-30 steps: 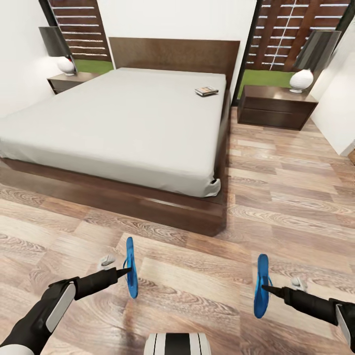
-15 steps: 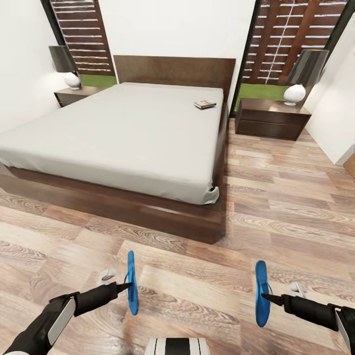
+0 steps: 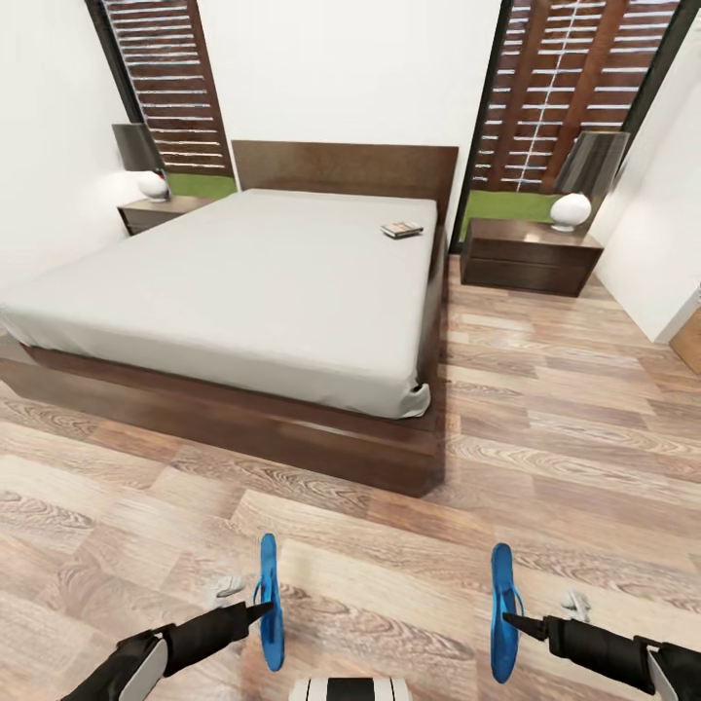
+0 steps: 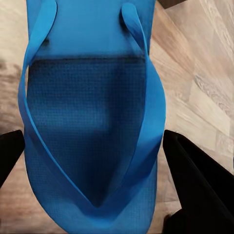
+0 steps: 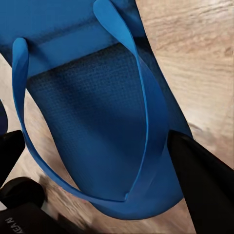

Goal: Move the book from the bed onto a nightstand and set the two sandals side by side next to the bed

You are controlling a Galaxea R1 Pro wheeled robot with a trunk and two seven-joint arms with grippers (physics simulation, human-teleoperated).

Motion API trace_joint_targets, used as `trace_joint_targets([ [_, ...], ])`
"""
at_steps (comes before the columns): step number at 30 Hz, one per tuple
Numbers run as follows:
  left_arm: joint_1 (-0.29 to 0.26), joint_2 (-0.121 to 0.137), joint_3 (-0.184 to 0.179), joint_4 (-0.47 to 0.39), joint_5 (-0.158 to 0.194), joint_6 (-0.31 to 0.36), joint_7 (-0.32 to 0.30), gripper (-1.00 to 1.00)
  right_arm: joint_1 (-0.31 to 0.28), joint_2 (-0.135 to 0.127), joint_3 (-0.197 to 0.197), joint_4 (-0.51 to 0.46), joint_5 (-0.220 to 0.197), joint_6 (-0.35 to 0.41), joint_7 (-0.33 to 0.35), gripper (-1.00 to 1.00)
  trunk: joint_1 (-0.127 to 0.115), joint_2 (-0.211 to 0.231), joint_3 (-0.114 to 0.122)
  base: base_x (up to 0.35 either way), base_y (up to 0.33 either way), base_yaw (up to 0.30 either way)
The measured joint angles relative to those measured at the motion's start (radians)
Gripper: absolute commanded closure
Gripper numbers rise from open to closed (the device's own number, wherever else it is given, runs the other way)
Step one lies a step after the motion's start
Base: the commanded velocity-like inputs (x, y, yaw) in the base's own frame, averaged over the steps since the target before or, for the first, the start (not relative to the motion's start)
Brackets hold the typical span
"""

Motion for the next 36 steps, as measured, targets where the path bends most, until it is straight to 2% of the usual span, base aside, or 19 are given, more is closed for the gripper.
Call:
trace_joint_targets([
  [2,0.000,-0.008,-0.009,0.022,-0.001,-0.013,0.047,1.00,0.000,0.000,0.000,0.013,0.001,-0.022,0.000,1.00,-0.001,0.000,0.008,0.000,0.000,0.000],
  [4,0.000,-0.011,-0.013,0.079,-0.001,-0.039,0.104,1.00,0.001,0.000,0.002,0.055,0.001,-0.043,0.000,1.00,-0.002,0.001,0.015,0.000,0.000,0.000],
  [6,0.000,-0.013,-0.013,0.135,0.003,-0.113,0.127,1.00,0.001,-0.003,0.003,0.123,0.001,-0.111,-0.001,1.00,-0.003,0.001,0.023,0.000,0.000,0.000],
  [7,0.000,-0.025,-0.015,0.150,0.004,-0.148,0.133,1.00,0.002,-0.006,0.003,0.158,0.001,-0.161,-0.004,1.00,-0.003,0.002,0.027,0.000,0.000,0.000],
  [8,0.000,-0.033,-0.015,0.154,0.004,-0.158,0.135,1.00,0.002,-0.007,-0.001,0.169,0.000,-0.178,-0.016,1.00,-0.004,0.002,0.031,0.000,0.000,0.000],
  [11,0.000,-0.053,-0.015,0.160,0.003,-0.171,0.139,1.00,0.003,-0.008,-0.002,0.183,-0.001,-0.199,-0.105,1.00,-0.005,0.003,0.043,0.000,0.000,0.000],
  [15,0.000,-0.063,-0.015,0.163,0.002,-0.174,0.140,1.00,0.003,-0.001,0.000,0.189,0.000,-0.205,-0.299,1.00,-0.007,0.003,0.058,0.000,0.000,0.000],
  [17,0.000,-0.068,-0.016,0.163,0.002,-0.175,0.141,1.00,0.003,0.000,0.000,0.190,-0.001,-0.206,-0.333,1.00,-0.008,0.004,0.066,0.000,0.000,0.000],
  [22,0.000,-0.078,-0.015,0.165,0.002,-0.177,0.142,1.00,0.003,0.000,0.000,0.190,-0.002,-0.206,-0.355,1.00,-0.010,0.005,0.085,0.000,0.000,0.000],
  [30,0.000,-0.079,-0.013,0.165,0.004,-0.178,0.144,1.00,0.003,0.001,0.001,0.193,0.001,-0.207,-0.350,1.00,-0.014,0.007,0.116,0.000,0.000,0.000],
  [36,0.000,-0.079,-0.014,0.165,0.004,-0.178,0.144,1.00,0.003,0.003,0.007,0.253,0.008,-0.224,-0.334,1.00,-0.016,0.008,0.139,0.000,0.000,0.000],
])
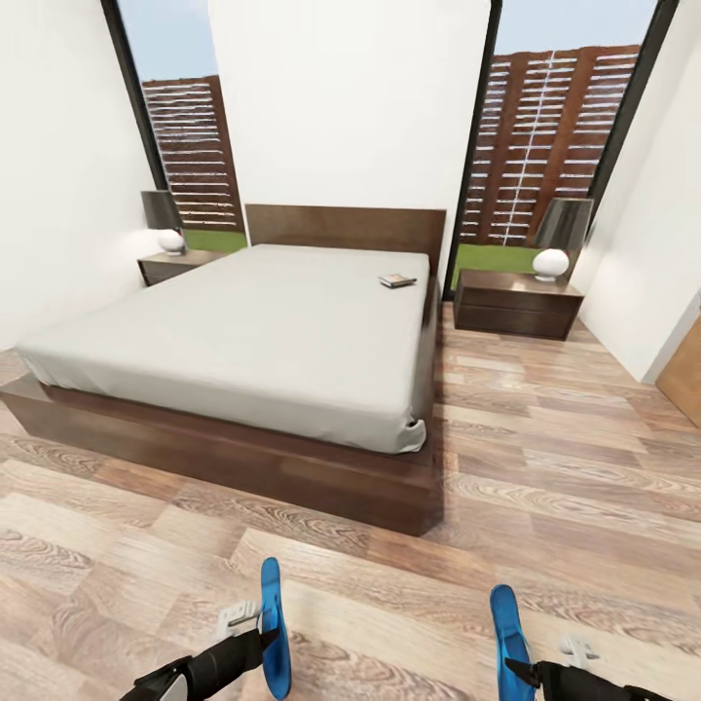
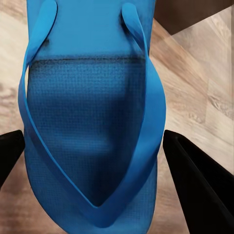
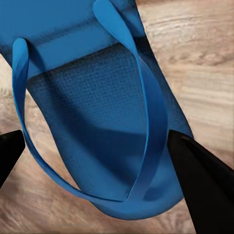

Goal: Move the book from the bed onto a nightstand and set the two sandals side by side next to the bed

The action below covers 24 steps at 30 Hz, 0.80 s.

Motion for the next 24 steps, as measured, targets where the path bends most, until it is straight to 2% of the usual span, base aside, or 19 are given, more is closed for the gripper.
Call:
trace_joint_targets([
  [4,0.000,0.001,0.001,0.000,-0.001,-0.007,0.000,1.00,0.000,0.000,0.000,0.016,0.001,-0.013,0.144,1.00,-0.002,0.001,0.016,0.000,0.000,0.000],
  [7,0.000,0.001,0.001,0.000,-0.001,-0.010,0.000,1.00,0.000,0.000,-0.001,0.018,0.000,-0.016,0.199,1.00,-0.010,0.015,0.026,0.000,0.000,0.000],
  [20,0.000,0.006,0.001,0.000,-0.002,-0.010,-0.001,1.00,0.000,0.000,-0.003,0.018,-0.006,-0.017,0.208,1.00,-0.060,0.106,0.066,0.000,0.000,0.000],
  [24,0.000,0.006,0.001,0.000,-0.002,-0.010,-0.001,1.00,0.000,0.000,-0.003,0.018,-0.006,-0.017,0.208,1.00,-0.075,0.134,0.079,0.000,0.000,-0.124],
])
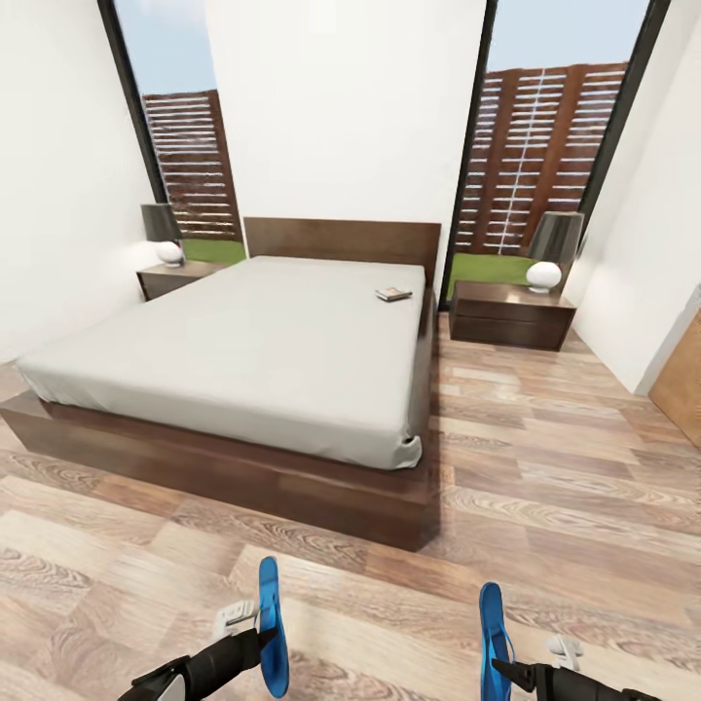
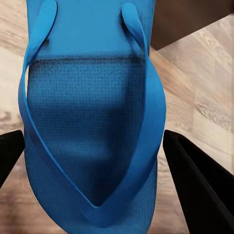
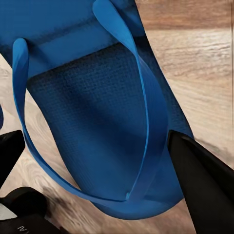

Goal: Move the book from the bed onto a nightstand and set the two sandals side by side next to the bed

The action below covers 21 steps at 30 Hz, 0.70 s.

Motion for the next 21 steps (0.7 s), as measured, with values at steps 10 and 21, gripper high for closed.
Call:
trace_joint_targets([
  [10,0.000,-0.001,0.000,0.000,-0.001,0.000,0.001,1.00,0.000,0.000,0.001,0.000,0.000,0.000,0.000,1.00,-0.023,0.042,0.019,0.000,0.000,-0.230],
  [21,0.000,0.003,0.000,0.002,0.001,-0.001,-0.002,1.00,0.000,-0.001,0.000,0.000,-0.004,0.000,0.000,1.00,-0.023,0.042,0.019,0.000,0.000,-0.247],
])
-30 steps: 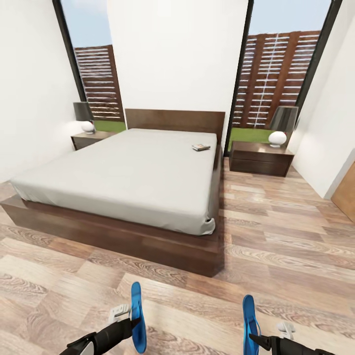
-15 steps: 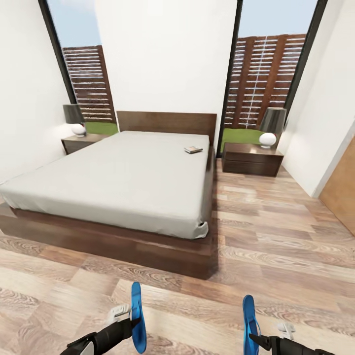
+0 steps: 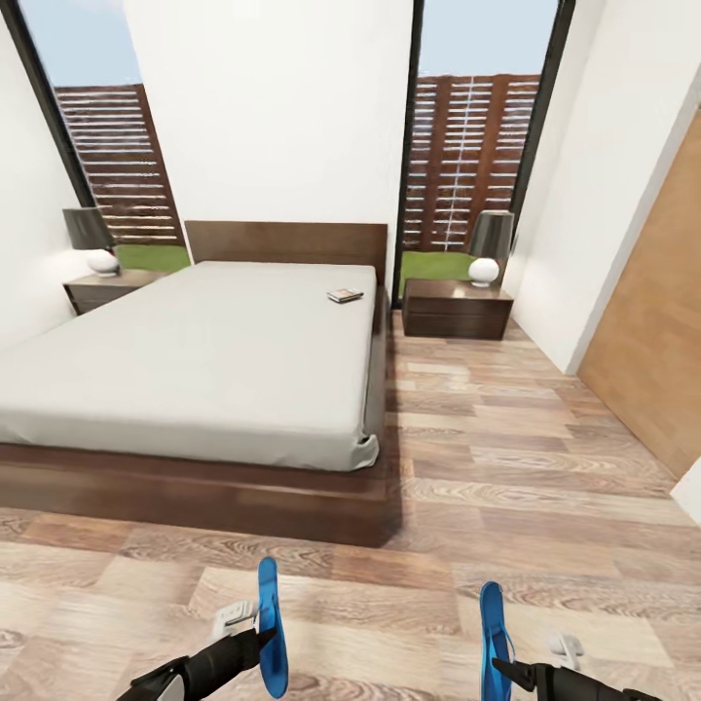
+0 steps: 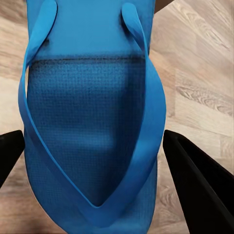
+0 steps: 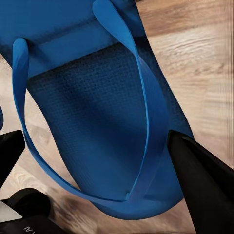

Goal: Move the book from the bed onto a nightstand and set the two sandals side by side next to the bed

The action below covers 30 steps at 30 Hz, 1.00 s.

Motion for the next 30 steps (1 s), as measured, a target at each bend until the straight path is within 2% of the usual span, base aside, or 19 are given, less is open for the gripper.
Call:
trace_joint_targets([
  [19,0.000,-0.001,0.000,0.000,0.000,-0.004,0.000,1.00,0.000,0.000,0.000,-0.001,0.000,0.000,0.000,1.00,0.000,0.000,0.000,0.000,0.000,-0.218],
  [30,0.000,-0.001,0.000,0.000,0.000,-0.004,0.000,1.00,0.000,0.000,0.000,-0.001,0.000,0.000,0.000,1.00,0.000,0.000,0.000,0.000,0.000,-0.281],
])
